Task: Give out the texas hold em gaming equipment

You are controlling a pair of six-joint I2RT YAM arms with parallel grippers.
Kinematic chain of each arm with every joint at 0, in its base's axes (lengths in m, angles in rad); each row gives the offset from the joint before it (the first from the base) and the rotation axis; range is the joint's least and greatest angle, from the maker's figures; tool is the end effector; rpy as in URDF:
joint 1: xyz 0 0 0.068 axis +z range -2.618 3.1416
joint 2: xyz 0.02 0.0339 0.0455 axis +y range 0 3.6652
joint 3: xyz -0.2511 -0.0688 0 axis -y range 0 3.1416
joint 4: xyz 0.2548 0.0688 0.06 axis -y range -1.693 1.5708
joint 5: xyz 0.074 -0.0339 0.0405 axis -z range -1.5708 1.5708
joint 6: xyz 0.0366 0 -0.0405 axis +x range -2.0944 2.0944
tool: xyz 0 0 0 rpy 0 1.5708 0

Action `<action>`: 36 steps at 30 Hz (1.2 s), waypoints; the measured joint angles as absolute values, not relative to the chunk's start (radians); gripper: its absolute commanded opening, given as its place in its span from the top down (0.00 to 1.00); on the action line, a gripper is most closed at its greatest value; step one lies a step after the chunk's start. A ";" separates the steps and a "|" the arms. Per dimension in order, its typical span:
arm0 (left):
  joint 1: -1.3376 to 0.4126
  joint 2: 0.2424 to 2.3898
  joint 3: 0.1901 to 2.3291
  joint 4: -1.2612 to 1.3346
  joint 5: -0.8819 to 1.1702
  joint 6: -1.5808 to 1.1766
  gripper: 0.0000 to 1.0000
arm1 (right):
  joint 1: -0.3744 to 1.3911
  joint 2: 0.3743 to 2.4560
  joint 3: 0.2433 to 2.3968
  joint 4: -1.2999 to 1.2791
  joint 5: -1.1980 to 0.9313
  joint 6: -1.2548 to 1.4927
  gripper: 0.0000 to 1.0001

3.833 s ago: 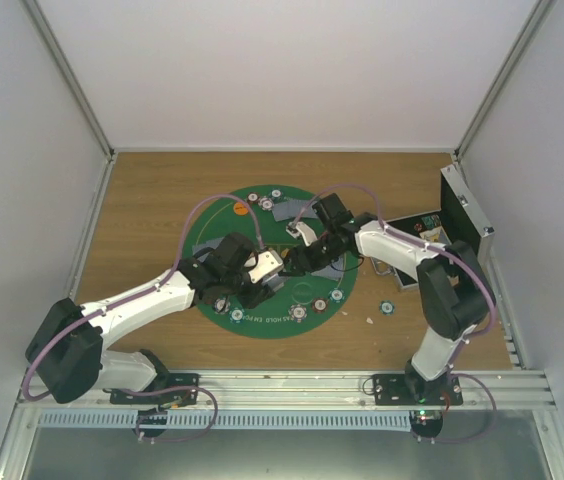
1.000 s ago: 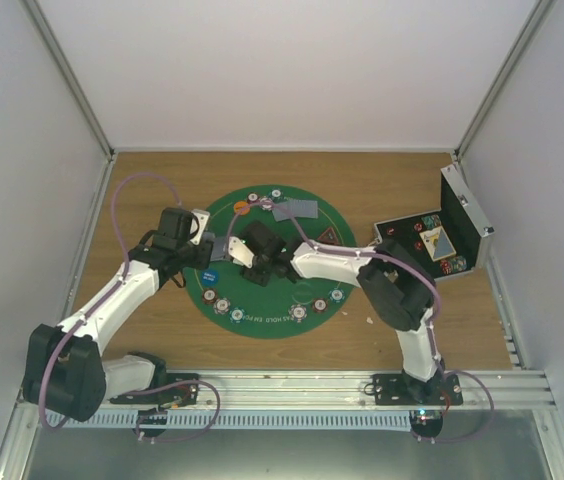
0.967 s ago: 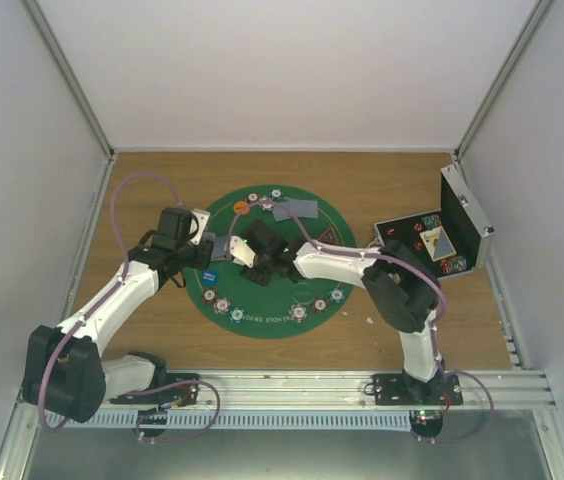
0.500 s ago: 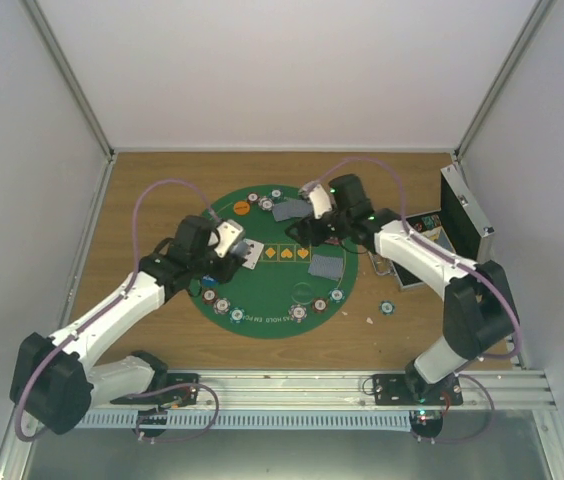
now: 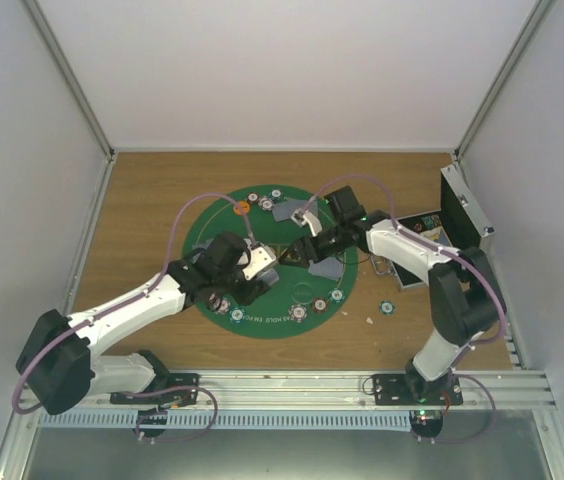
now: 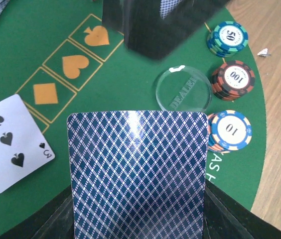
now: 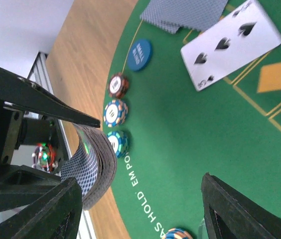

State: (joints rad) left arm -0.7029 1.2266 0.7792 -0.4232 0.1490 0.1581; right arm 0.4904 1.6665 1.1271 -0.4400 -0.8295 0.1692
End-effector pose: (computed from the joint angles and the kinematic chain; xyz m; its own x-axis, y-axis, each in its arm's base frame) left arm 0.1964 -0.1735 0.2095 -0.4640 0.5972 -0.6542 0.7952 0.6062 -0.0107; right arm 0.2947 0.1879 0.2021 -0.8365 -0.3177 -0.4464 -0.5477 0.4621 0.6975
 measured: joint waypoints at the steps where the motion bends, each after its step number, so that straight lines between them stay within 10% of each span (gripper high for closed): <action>1: -0.710 1.230 0.779 -0.424 0.151 0.159 0.44 | 0.499 1.681 1.129 -0.455 -0.839 0.161 0.34; 36: -0.737 1.254 0.779 -0.430 0.146 0.170 0.44 | 0.529 1.784 1.234 -0.627 -0.851 0.026 0.65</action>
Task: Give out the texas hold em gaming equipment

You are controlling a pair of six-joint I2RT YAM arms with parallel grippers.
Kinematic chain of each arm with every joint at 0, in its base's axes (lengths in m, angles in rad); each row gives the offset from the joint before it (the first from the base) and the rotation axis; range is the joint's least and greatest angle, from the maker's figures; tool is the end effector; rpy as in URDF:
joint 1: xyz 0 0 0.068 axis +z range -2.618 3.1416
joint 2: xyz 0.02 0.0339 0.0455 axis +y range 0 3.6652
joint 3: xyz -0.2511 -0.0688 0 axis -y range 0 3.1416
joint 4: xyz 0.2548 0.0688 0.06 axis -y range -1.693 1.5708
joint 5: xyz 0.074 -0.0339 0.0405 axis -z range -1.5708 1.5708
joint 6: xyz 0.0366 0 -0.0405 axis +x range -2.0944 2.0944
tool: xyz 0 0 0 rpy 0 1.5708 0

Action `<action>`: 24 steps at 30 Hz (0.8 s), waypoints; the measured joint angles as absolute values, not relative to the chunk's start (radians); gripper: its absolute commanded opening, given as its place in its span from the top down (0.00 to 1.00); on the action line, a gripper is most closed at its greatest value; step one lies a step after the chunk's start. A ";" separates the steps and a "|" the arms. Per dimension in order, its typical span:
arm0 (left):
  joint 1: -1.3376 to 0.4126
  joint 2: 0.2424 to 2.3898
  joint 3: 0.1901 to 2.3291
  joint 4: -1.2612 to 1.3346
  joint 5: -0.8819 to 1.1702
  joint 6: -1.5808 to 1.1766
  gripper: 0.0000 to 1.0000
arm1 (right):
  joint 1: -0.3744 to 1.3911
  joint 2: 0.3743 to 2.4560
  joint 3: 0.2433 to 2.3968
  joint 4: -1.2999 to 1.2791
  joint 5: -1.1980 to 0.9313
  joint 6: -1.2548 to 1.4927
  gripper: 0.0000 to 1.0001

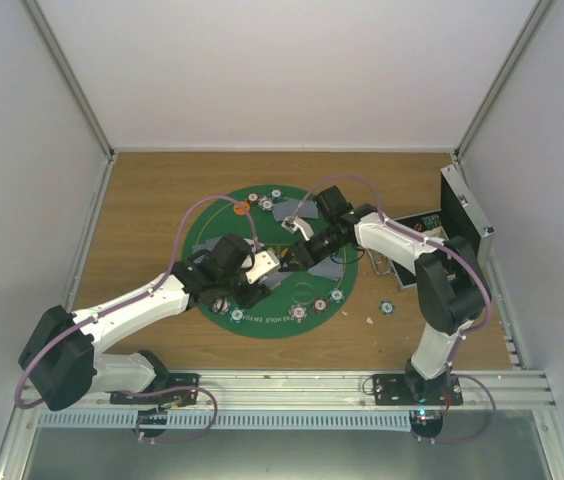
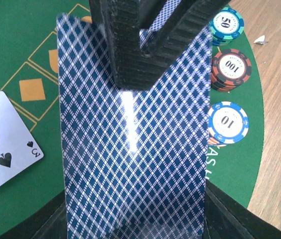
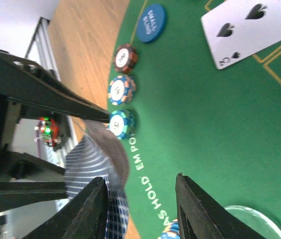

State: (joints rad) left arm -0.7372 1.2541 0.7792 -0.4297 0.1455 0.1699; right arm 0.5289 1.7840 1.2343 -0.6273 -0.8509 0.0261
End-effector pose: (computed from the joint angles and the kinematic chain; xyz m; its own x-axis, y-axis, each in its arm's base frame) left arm 0.1918 -0.1814 0.2023 -0.4500 0.6346 -0.6284 0.8193 0.5733 -0.0079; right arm 0.2964 0.2051 0.1863 -0.8122 -0.4548 -0.3654 -0.5607 0.4357 0.7041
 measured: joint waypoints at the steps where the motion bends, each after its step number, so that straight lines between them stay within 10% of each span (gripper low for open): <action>1: -0.737 1.254 0.779 -0.430 0.145 0.170 0.44 | 0.529 1.784 1.234 -0.629 -0.869 0.022 0.70; 6: -0.737 1.254 0.779 -0.430 0.145 0.170 0.44 | 0.533 1.784 1.234 -0.628 -0.938 0.012 0.99; 24: -0.529 1.272 0.776 -0.427 0.014 0.141 0.45 | 0.497 1.662 1.235 -0.461 -0.419 0.075 0.99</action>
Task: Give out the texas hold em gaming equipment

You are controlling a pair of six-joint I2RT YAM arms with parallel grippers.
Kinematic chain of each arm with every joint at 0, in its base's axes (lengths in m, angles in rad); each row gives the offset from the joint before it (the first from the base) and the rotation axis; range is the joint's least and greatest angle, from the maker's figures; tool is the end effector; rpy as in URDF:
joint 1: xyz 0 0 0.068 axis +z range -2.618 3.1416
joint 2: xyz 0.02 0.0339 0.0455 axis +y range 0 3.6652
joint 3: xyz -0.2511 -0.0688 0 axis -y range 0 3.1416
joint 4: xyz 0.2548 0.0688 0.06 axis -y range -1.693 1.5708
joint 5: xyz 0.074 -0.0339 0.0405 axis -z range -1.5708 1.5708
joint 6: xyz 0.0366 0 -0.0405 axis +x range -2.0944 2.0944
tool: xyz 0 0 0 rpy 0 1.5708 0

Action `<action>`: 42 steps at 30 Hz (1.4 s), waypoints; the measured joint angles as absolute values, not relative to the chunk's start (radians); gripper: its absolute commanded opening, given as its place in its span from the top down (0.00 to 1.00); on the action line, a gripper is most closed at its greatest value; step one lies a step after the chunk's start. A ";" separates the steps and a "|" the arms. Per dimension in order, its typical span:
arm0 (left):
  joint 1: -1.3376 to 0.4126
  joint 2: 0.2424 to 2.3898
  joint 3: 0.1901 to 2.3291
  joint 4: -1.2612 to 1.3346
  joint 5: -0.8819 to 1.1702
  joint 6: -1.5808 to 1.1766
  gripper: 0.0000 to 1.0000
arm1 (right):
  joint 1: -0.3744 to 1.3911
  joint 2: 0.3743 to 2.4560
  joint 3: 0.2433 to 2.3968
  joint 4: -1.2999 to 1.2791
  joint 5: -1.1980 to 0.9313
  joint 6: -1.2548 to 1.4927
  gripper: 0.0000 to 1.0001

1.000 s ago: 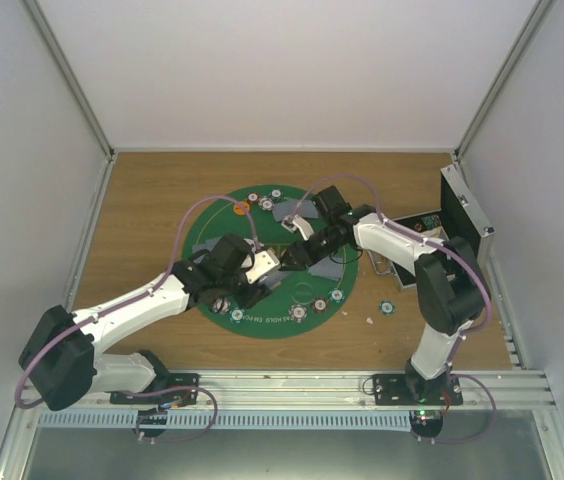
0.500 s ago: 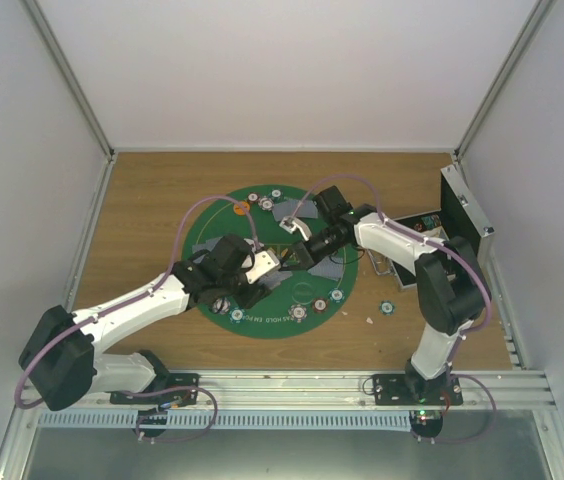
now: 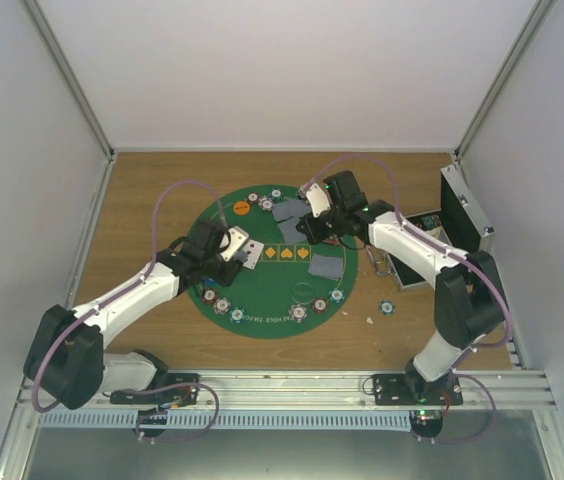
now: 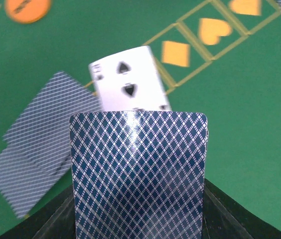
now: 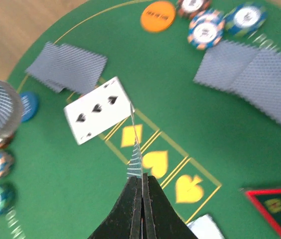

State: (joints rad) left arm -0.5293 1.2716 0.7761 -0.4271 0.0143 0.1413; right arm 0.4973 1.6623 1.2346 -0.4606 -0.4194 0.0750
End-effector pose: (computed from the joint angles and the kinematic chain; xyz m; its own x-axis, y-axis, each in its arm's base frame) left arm 0.2289 -0.1345 0.1969 -0.6091 0.5194 -0.5993 0.6041 0.7935 0.0737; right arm 0.3158 0.1884 0.2291 -0.7297 -0.3182 -0.6053 -0.6085 0.7060 0.3624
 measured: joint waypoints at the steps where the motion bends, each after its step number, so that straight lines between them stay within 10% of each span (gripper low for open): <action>1: -0.507 1.277 0.778 -0.427 0.006 0.138 0.45 | 0.510 1.664 1.239 -0.439 -0.367 0.068 0.99; 16: -0.392 1.238 0.782 -0.434 -0.062 0.059 0.45 | 0.758 1.987 1.465 -0.320 0.270 -0.173 0.99; 34: -0.368 1.218 0.782 -0.434 -0.070 0.041 0.45 | 0.901 2.098 1.511 -0.398 0.275 -0.301 0.99; 42: -0.367 1.218 0.781 -0.445 -0.072 0.040 0.45 | 0.902 2.105 1.538 -0.449 0.165 -0.271 0.59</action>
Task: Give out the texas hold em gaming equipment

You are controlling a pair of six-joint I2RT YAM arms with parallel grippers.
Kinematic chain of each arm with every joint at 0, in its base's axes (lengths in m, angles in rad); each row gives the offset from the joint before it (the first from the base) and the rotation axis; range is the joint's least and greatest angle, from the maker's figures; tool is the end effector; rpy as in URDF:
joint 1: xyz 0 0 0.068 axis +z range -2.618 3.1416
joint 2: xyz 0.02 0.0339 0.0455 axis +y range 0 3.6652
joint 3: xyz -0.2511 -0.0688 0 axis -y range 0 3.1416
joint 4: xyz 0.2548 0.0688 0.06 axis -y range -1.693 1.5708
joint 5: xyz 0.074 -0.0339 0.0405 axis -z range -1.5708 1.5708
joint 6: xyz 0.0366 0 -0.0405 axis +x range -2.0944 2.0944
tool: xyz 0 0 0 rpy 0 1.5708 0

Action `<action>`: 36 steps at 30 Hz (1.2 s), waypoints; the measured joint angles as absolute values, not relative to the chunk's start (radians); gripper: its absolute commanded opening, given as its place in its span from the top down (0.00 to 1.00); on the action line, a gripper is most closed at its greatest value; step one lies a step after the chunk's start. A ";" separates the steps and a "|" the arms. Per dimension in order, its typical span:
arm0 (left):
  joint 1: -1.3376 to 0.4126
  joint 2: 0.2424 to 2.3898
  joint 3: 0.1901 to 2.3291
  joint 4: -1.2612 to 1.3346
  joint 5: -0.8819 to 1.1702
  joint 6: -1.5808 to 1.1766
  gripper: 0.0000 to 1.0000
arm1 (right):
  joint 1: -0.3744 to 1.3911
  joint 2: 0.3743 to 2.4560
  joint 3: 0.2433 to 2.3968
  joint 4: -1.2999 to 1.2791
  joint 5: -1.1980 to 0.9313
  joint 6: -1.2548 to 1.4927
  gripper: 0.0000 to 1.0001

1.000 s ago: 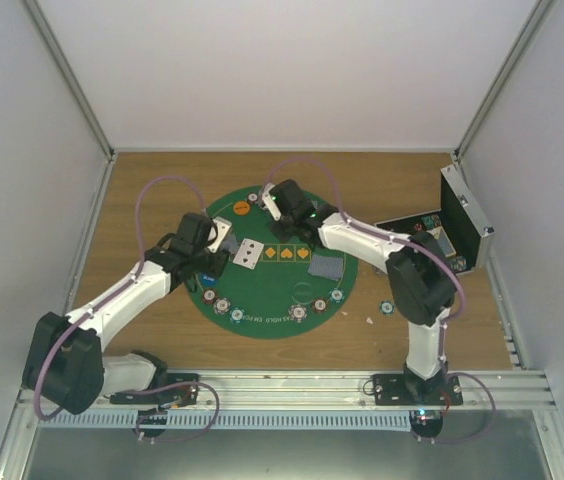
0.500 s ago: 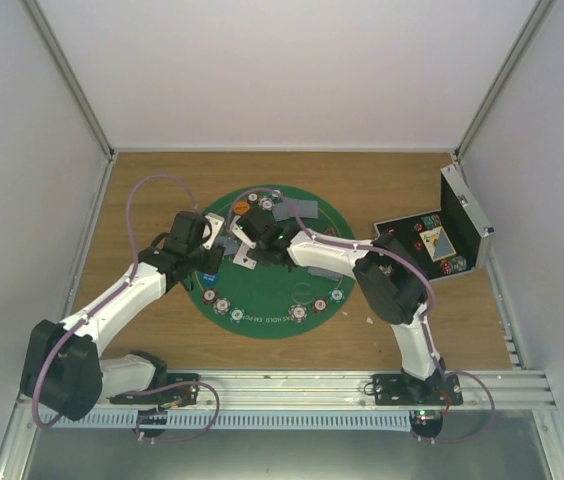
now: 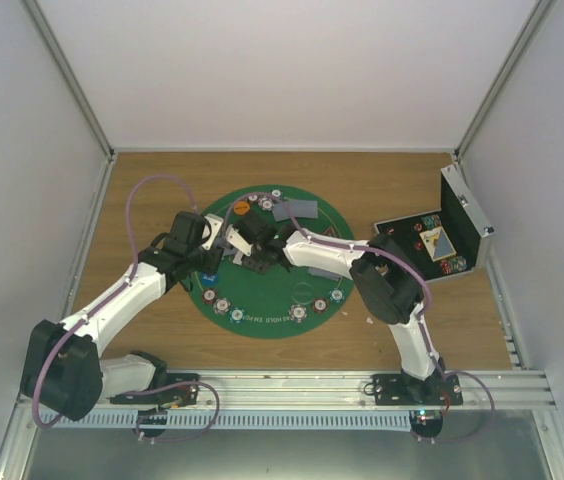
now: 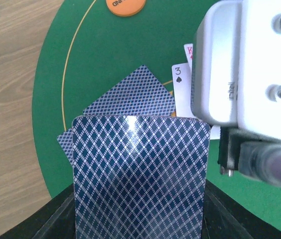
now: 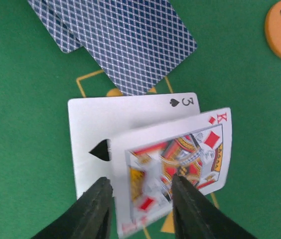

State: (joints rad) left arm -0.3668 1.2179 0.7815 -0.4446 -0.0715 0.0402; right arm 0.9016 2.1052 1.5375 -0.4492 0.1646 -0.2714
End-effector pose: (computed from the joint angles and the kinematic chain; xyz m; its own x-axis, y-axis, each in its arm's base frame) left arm 0.2435 -0.0907 0.2106 -0.7068 0.3145 -0.6336 0.3440 0.9355 0.0806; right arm 0.2857 0.3515 0.1495 -0.3152 -0.8248 -0.4694 -0.8353 0.4759 -0.2753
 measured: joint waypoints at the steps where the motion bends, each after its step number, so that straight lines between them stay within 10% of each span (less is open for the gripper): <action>1: -0.366 1.218 0.781 -0.446 -0.072 0.040 0.45 | 0.902 2.105 1.538 -0.450 0.154 -0.262 0.55; 15: -0.387 1.194 0.772 -0.429 0.007 0.064 0.44 | 0.844 1.798 1.354 -0.464 -0.035 -0.142 0.25; 25: -0.643 1.215 0.770 -0.413 0.096 0.142 0.44 | 0.454 1.602 1.188 -0.447 -0.411 0.125 0.28; 36: -0.731 1.256 0.770 -0.409 0.142 0.170 0.44 | 0.520 1.700 1.198 -0.547 -0.720 0.128 0.31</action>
